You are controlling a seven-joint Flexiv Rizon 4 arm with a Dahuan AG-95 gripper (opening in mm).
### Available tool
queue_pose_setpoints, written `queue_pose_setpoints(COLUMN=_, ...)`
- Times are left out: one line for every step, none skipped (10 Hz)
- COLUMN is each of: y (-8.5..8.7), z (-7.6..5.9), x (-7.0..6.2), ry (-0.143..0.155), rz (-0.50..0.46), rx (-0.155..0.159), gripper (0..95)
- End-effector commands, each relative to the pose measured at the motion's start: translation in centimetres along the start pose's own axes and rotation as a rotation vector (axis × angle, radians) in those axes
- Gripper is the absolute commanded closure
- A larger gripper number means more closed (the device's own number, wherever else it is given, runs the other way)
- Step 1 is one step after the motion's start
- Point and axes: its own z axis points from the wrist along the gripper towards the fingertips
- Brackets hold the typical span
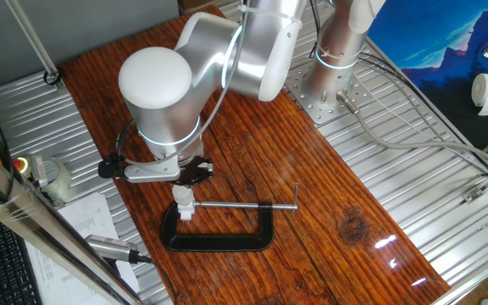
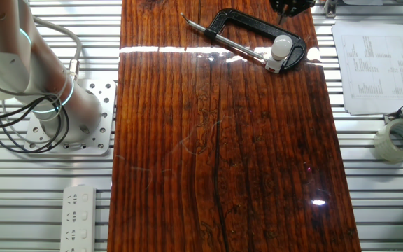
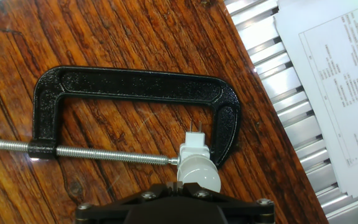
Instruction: Install the light bulb by rotating it
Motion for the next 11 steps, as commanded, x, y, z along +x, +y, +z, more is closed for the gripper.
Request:
queue_pose_setpoints(y=0.03, z=0.0, x=0.09, ry=-0.001, rz=0.004, rx=0.002, gripper=95.0)
queue_pose_setpoints(y=0.03, z=0.0, x=0.09, ry=-0.001, rz=0.006, rx=0.002, gripper=95.0)
queue_pose_setpoints(y=0.03, z=0.0, x=0.09, ry=-0.002, rz=0.006, rx=0.002, gripper=95.0)
queue_pose_setpoints(y=0.03, z=0.0, x=0.09, ry=-0.003, rz=0.011, rx=0.003, gripper=95.0)
queue_pose_setpoints(y=0.03, z=0.0, x=0.09, ry=-0.006, rz=0.015, rx=0.004, gripper=95.0)
queue_pose_setpoints(y=0.03, z=0.0, x=0.09, ry=-0.007, rz=0.016, rx=0.006, gripper=95.0)
queue_pose_setpoints(y=0.03, z=0.0, x=0.09, ry=-0.009, rz=0.019, rx=0.007, gripper=95.0)
queue_pose_setpoints(y=0.03, z=0.0, x=0.09, ry=-0.01, rz=0.018, rx=0.008, gripper=95.0)
queue_pose_setpoints(y=0.03, z=0.0, x=0.09, ry=-0.01, rz=0.019, rx=0.009, gripper=95.0)
queue_pose_setpoints(y=0.03, z=0.0, x=0.09, ry=-0.01, rz=0.018, rx=0.009, gripper=95.0)
queue_pose_setpoints(y=0.03, z=0.0, x=0.09, ry=-0.01, rz=0.017, rx=0.009, gripper=95.0)
